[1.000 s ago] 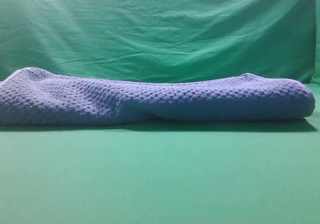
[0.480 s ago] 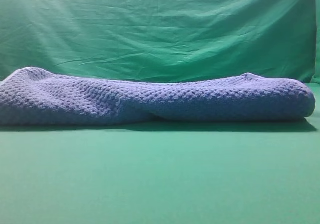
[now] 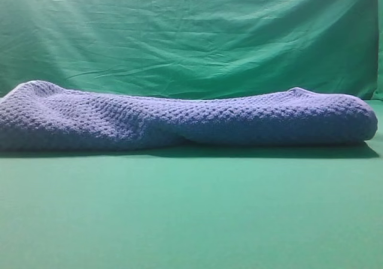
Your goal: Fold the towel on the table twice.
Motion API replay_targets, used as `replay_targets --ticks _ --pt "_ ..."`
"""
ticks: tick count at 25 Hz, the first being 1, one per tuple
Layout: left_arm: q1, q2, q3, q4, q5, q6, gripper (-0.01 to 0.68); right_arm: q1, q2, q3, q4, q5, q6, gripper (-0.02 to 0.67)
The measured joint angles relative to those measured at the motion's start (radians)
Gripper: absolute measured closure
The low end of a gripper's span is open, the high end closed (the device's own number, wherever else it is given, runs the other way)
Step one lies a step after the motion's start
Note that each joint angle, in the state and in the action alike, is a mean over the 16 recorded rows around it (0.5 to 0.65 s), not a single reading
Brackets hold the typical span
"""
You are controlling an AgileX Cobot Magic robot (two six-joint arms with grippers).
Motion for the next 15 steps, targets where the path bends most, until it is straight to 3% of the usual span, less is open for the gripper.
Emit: replay_targets --ticks 15 --pt "0.000 0.000 0.098 0.043 -0.043 -0.001 0.673 0.000 -0.007 0.069 -0.075 0.067 -0.001 0.649"
